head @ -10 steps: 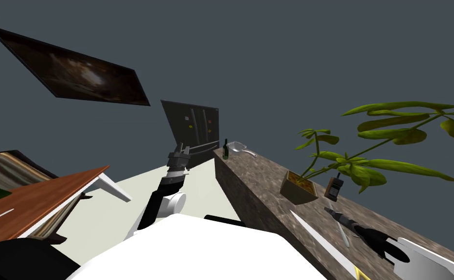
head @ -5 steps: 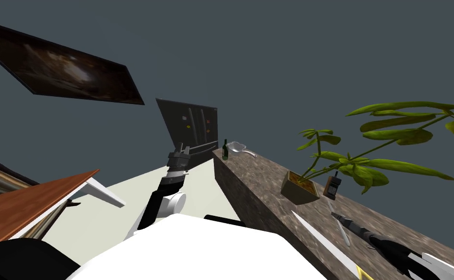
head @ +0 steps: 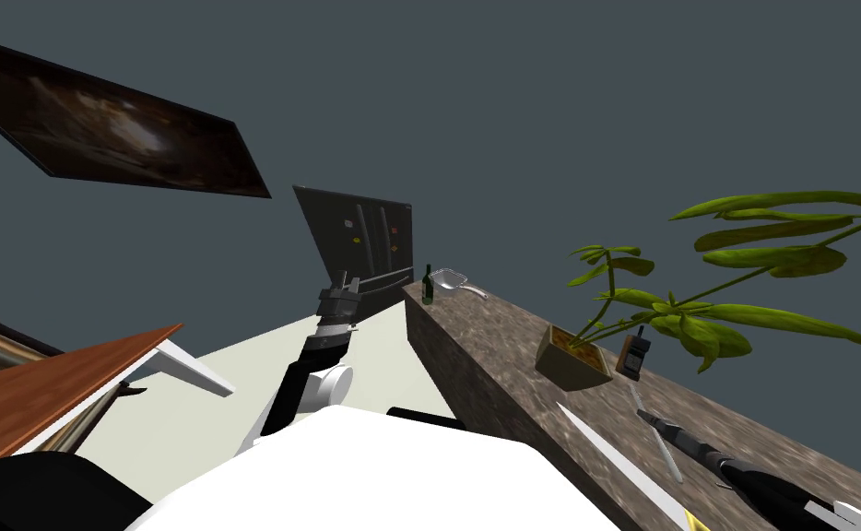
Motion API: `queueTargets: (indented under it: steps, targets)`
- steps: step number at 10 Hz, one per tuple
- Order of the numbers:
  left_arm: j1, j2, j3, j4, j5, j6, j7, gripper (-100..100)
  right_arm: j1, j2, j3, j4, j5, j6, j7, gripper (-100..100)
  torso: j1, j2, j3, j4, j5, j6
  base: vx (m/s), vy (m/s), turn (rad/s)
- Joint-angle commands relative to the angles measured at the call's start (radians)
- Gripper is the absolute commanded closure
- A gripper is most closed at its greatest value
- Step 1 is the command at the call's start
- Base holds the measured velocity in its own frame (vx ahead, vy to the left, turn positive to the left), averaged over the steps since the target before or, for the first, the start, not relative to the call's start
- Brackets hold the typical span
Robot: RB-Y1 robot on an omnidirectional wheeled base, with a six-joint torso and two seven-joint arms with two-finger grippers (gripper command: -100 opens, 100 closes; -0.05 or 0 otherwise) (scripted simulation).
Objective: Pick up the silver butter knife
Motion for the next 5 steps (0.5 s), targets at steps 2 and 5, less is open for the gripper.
queueTargets:
  steps: [2, 5]
  targets:
    - [0.000, 0.000, 0.000, 0.000, 0.000, 0.000, 0.000, 0, -0.002, 0.000, 0.002, 0.003, 0.000, -0.001, 0.000, -100, 0.000, 0.000, 0.000, 0.000, 0.000, 0.000, 0.000, 0.000, 0.000]
    - [0.000, 0.000, 0.000, 0.000, 0.000, 0.000, 0.000, 0, -0.002, 0.000, 0.002, 0.003, 0.000, -0.001, 0.000, -100, 0.000, 0.001, 0.000, 0.000, 0.000, 0.000, -0.002, -0.003, 0.009]
